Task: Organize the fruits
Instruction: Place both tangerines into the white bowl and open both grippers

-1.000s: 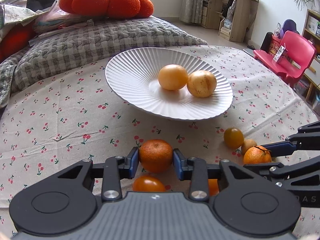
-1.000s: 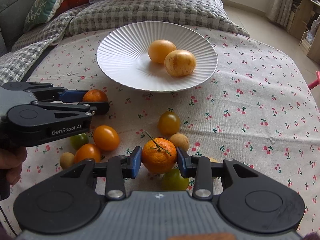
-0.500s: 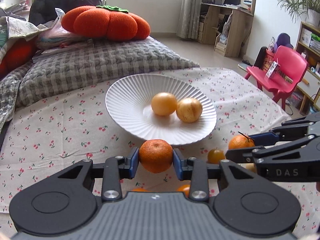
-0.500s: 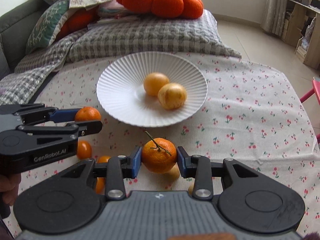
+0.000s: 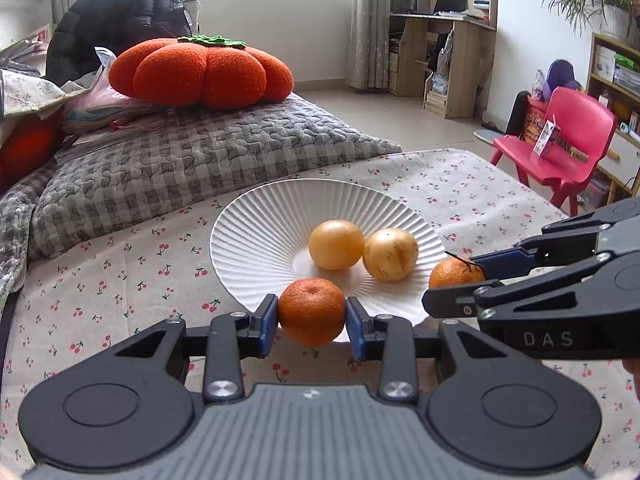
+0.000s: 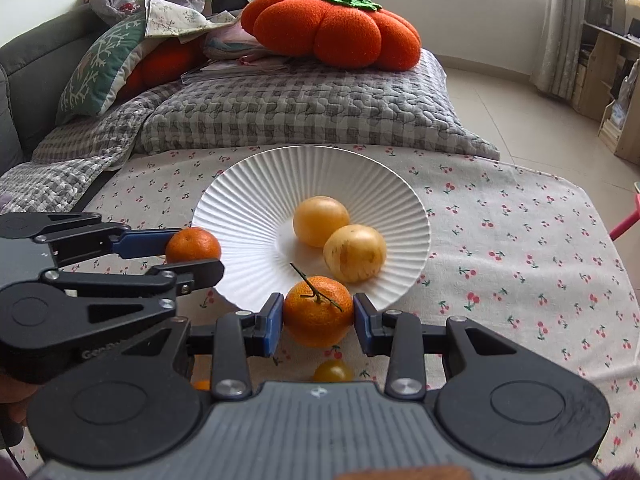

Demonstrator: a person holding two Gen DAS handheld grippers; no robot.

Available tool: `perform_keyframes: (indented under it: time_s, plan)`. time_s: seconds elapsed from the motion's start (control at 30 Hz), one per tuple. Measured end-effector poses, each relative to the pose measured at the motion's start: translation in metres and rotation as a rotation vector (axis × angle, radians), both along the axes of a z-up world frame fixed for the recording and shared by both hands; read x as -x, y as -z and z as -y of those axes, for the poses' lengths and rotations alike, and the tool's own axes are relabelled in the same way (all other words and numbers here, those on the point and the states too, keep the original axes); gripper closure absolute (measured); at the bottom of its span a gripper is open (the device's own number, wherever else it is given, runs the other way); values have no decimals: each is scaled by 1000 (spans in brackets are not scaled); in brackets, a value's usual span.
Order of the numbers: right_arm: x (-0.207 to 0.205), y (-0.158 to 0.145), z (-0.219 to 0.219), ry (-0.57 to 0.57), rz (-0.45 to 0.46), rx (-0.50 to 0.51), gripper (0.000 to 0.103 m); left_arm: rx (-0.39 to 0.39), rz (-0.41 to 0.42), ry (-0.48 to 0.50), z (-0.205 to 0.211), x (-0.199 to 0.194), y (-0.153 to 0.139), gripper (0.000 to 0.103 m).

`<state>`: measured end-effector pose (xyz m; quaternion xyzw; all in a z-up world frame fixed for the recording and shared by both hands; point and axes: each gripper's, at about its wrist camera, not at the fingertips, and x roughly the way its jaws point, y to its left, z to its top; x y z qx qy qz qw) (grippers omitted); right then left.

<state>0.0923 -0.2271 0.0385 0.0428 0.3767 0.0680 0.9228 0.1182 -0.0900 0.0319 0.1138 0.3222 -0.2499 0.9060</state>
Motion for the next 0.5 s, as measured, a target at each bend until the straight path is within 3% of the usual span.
perform_keyframes:
  time_s: [0.2,0.5]
  plan:
    - [-13,8,-2,-7,-1,9,69,-11,-9,-6,2,-16,7,84]
    - [-29,17,10,34,-38,-86,69,-32,1,15,5,-23,16,84]
